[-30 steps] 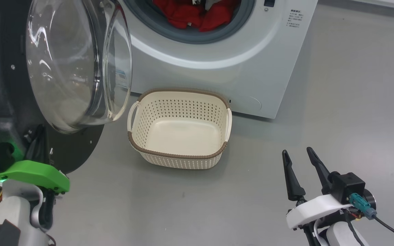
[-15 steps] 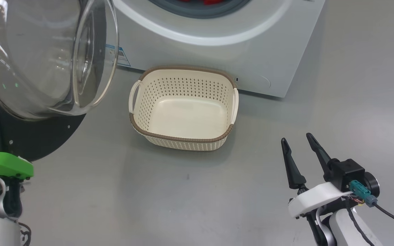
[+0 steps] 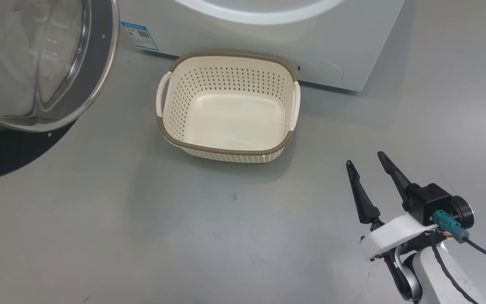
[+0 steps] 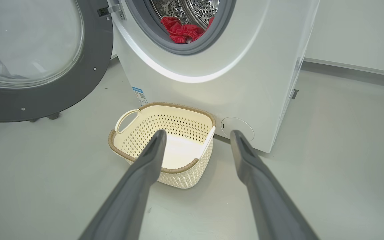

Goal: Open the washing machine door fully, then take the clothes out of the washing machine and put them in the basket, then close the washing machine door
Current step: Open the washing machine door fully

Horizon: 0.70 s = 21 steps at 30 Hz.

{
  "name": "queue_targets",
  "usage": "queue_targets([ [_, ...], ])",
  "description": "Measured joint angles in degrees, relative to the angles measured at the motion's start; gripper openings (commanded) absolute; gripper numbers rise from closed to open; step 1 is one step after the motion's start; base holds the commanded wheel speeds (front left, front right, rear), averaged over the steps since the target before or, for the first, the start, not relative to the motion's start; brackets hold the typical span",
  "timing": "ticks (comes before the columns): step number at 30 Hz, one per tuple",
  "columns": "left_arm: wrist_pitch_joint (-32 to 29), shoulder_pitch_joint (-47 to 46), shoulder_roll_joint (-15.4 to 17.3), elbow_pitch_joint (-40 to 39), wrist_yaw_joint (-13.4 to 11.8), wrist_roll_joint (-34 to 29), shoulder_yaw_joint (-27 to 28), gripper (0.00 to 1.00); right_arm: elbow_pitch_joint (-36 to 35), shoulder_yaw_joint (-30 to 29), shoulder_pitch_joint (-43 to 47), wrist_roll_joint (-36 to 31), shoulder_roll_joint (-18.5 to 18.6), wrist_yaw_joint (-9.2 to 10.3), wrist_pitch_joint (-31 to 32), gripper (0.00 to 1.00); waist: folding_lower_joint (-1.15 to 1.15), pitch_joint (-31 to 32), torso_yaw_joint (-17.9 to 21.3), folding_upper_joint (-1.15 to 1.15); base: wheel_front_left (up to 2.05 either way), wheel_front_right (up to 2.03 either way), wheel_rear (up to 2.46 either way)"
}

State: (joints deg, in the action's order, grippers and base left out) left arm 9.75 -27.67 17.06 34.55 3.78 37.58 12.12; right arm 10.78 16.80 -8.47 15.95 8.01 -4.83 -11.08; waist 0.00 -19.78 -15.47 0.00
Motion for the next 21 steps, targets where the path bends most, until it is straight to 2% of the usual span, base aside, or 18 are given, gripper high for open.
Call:
queue_targets([
  [14, -0.11, -5.53, 5.57, 5.78, 1.03, 2.72, 3.30, 0.00, -2.82, 0.03, -1.76, -1.97, 1.64, 0.53, 1.90, 1.00, 0.00, -6.19, 0.60, 0.00, 0.00, 0.00, 0.00],
  [21, 0.00, -7.72, 6.55, 8.02, 1.33, 2.75, 3.44, 0.00, -3.14, -0.24, -2.25, -1.99, 2.26, 0.94, 1.94, 1.00, 0.00, -8.12, 0.71, 0.00, 0.00, 0.00, 0.00],
])
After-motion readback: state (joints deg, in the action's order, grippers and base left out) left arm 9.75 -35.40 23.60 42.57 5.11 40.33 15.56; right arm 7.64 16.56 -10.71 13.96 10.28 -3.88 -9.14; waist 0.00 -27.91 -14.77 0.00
